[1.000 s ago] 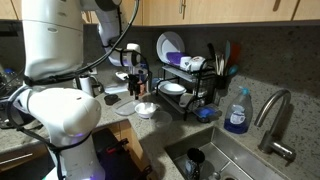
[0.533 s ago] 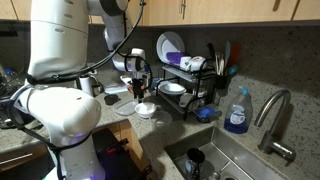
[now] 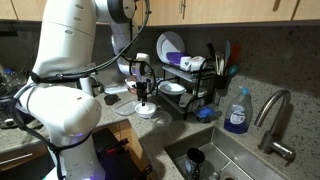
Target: Pour the contents of the white bowl into the clear bowl
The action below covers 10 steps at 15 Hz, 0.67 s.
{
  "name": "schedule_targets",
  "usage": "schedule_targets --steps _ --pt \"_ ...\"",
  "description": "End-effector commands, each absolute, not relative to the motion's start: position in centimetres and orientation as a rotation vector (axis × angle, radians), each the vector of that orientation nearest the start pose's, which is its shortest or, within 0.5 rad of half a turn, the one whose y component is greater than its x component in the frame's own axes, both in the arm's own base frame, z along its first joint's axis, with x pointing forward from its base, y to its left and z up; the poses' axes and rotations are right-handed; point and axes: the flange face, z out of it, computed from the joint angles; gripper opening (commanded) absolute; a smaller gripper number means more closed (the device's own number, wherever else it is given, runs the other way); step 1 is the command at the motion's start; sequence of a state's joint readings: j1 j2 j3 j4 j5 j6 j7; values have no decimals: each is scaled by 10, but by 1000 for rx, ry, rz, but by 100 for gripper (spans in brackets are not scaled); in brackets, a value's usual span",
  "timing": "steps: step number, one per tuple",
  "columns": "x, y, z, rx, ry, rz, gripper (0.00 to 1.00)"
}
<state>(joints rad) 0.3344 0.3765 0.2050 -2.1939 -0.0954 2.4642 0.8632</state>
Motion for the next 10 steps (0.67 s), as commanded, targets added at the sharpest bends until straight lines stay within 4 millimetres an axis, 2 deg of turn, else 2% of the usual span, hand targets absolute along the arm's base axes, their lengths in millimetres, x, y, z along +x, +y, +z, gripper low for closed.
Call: schedule_targets --steps 1,5,10 --pt "477 292 207 -3152 340 124 100" --pt "482 292 209 -3173 214 103 100" --pt "490 280 206 -3197 164 95 100"
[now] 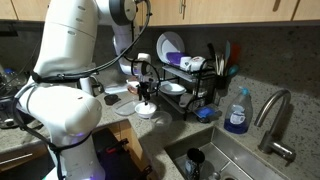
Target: Pour the contents of the white bowl into the clear bowl
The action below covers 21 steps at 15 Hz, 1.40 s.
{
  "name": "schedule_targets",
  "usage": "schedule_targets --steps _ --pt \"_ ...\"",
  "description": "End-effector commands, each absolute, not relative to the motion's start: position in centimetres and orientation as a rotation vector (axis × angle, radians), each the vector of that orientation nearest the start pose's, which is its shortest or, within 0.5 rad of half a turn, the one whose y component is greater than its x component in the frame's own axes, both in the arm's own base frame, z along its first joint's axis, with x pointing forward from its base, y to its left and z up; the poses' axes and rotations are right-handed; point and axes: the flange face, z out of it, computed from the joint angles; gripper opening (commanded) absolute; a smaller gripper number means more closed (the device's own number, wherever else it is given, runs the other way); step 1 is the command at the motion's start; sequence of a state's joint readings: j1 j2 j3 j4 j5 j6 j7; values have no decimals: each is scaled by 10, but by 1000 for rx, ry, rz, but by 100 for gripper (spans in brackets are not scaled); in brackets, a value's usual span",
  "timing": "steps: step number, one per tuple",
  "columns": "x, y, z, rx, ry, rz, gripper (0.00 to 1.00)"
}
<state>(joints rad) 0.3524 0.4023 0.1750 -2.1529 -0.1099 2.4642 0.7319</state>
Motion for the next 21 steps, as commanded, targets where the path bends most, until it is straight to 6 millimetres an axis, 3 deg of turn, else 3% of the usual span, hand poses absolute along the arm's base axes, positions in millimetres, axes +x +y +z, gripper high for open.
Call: schedule_targets --steps 1,15,17,20,21 --pt "490 278 205 -3196 164 98 100" --pt "489 275 187 -3212 109 149 98" --pt "489 274 188 -3210 112 148 90" --pt "488 275 187 -3209 110 148 56" --pt "488 275 187 -3209 110 148 54"
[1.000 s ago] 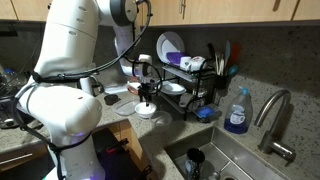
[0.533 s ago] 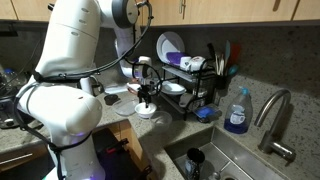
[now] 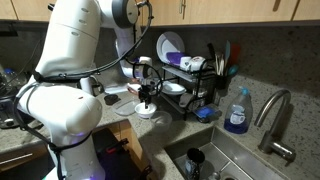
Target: Pour the contents of the white bowl into the clear bowl
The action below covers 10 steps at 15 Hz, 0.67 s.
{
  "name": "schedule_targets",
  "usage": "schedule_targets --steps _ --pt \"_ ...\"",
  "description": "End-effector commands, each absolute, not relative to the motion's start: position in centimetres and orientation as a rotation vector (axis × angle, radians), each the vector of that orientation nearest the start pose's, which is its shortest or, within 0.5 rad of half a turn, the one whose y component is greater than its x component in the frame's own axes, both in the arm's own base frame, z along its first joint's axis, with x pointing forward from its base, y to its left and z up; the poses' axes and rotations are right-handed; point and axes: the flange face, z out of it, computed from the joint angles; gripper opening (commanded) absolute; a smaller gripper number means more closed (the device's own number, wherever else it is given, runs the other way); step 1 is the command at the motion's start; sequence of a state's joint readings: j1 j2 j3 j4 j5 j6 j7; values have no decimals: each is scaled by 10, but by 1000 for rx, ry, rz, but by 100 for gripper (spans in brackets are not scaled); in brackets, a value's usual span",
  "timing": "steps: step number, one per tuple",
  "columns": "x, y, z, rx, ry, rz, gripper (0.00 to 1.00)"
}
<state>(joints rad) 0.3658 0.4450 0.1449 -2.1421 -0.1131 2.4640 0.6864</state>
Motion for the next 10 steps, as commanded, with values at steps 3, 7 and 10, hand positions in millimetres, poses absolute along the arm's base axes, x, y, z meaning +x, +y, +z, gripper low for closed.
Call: schedule_targets --steps 3,7,10 --pt "486 276 187 -3210 106 148 45" --pt "485 280 188 -3211 93 145 4" --pt "485 283 190 -3211 87 138 5"
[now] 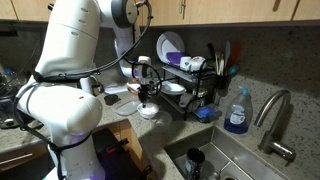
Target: Pour the contents of the white bowl into the clear bowl
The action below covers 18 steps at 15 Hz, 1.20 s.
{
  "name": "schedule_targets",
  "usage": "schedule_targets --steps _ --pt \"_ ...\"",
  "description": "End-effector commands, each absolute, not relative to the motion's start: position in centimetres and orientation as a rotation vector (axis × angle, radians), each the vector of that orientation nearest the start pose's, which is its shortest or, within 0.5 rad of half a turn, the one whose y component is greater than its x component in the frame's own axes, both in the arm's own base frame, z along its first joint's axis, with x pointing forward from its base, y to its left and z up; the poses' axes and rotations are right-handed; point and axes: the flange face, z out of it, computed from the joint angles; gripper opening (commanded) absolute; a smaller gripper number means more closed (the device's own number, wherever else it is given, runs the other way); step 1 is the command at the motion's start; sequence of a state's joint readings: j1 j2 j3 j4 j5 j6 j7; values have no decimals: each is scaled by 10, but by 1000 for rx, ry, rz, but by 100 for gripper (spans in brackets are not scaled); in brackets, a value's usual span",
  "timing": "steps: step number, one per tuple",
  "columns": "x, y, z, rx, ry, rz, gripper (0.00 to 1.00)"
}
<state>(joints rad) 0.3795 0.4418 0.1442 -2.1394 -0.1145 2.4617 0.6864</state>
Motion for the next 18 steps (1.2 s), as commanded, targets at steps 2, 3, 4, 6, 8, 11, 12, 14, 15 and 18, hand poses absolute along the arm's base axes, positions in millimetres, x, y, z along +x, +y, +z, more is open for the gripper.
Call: schedule_targets --steps 2,3,4,6,8,11,12,14,15,18 --pt "486 284 191 -3209 87 136 4" --pt "486 284 192 -3209 86 132 4" --pt "486 285 193 -3209 87 129 3" --pt "486 285 194 -3210 89 122 4" --pt "485 286 197 -3216 94 113 4" --pt "484 288 201 -3232 105 100 3" --pt "484 289 203 -3237 108 93 3" --pt "484 289 207 -3256 118 72 3" --pt "484 288 209 -3264 128 59 3" --pt "486 286 220 -3292 172 0 3"
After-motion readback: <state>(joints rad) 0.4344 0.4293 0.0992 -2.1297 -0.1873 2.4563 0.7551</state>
